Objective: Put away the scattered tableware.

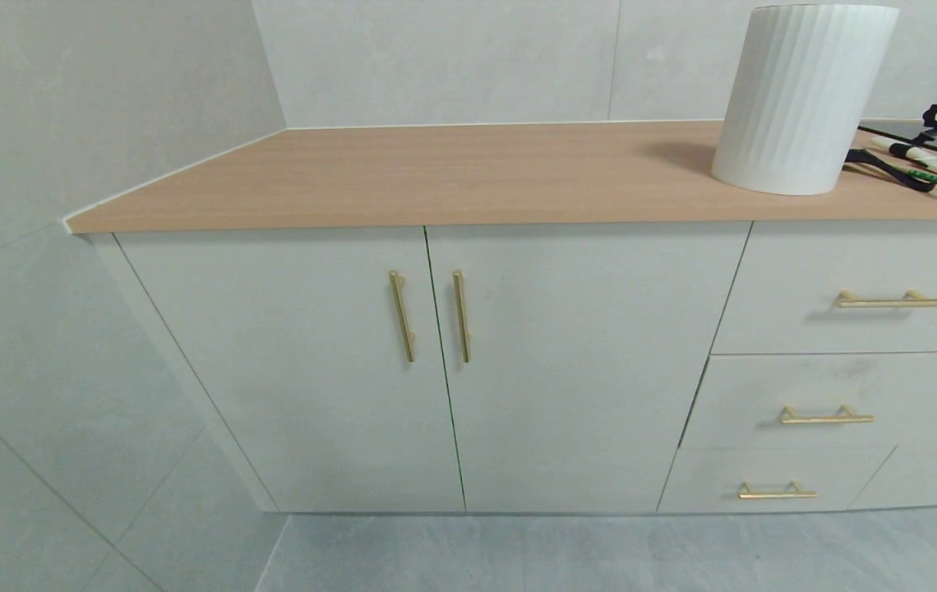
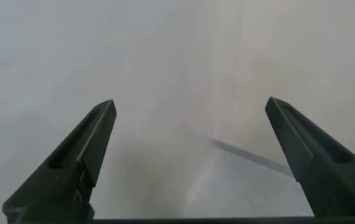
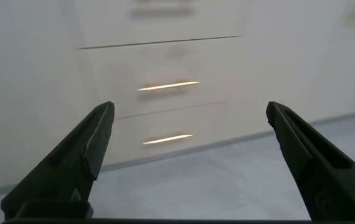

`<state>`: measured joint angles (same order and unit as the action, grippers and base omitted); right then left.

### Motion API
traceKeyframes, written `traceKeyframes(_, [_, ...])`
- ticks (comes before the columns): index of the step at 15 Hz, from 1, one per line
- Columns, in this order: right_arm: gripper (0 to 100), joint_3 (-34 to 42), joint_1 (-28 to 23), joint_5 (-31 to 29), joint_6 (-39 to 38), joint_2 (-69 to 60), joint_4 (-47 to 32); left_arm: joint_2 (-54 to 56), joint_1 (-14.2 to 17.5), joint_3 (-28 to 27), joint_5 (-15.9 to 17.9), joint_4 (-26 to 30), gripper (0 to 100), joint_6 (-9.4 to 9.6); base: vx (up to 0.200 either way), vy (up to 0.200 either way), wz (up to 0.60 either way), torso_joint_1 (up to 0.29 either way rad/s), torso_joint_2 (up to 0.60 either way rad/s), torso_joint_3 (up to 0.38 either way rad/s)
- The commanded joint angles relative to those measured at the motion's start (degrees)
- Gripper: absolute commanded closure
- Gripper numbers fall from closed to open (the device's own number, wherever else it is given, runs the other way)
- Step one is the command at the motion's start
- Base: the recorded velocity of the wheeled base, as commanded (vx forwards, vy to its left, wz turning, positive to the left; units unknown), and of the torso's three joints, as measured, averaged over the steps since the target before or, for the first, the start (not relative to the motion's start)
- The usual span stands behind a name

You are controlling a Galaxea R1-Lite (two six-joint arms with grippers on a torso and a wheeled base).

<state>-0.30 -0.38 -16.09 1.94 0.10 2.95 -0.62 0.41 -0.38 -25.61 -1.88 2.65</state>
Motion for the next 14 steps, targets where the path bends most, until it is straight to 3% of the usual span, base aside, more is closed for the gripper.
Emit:
traceKeyframes(1, [0, 0.22, 0.03, 4.49, -3.08, -0.01, -0.4, 0.62, 0.11, 0.29, 8.74, 0.03, 0, -0.54, 0.0, 0.0, 0.0, 0.0, 0.0, 0.0])
traceKeyframes(3, [0, 0.3, 0.03, 9.76, -4.58, -0.01, -0.84, 0.62, 0.11, 0.38, 17.44, -0.06, 0, -1.59, 0.0, 0.0, 0.0, 0.0, 0.0, 0.0])
traceKeyframes(4, [0, 0.22, 0.03, 12.31, -4.4, -0.01, -2.95, 0.62, 0.11, 0.38, 20.87, 0.82, 0, -2.82, 0.0, 0.0, 0.0, 0.0, 0.0, 0.0])
traceKeyframes(5, [0, 0.22, 0.2, 13.1, -4.05, -0.01, -3.13, 0.62, 0.02, 0.38, 23.59, 1.7, 0, -2.73, 0.0, 0.0, 0.0, 0.0, 0.0, 0.0])
traceKeyframes(9, [0, 0.22, 0.2, 17.23, -1.24, -0.01, -3.13, 0.62, 0.02, 0.38, 23.5, 1.7, 0, -2.91, 0.0, 0.0, 0.0, 0.0, 0.0, 0.0])
traceKeyframes(14, [0, 0.22, 0.2, 17.06, -1.67, -0.01, -3.13, 0.62, 0.02, 0.38, 23.5, 1.7, 0, -2.91, 0.0, 0.0, 0.0, 0.0, 0.0, 0.0])
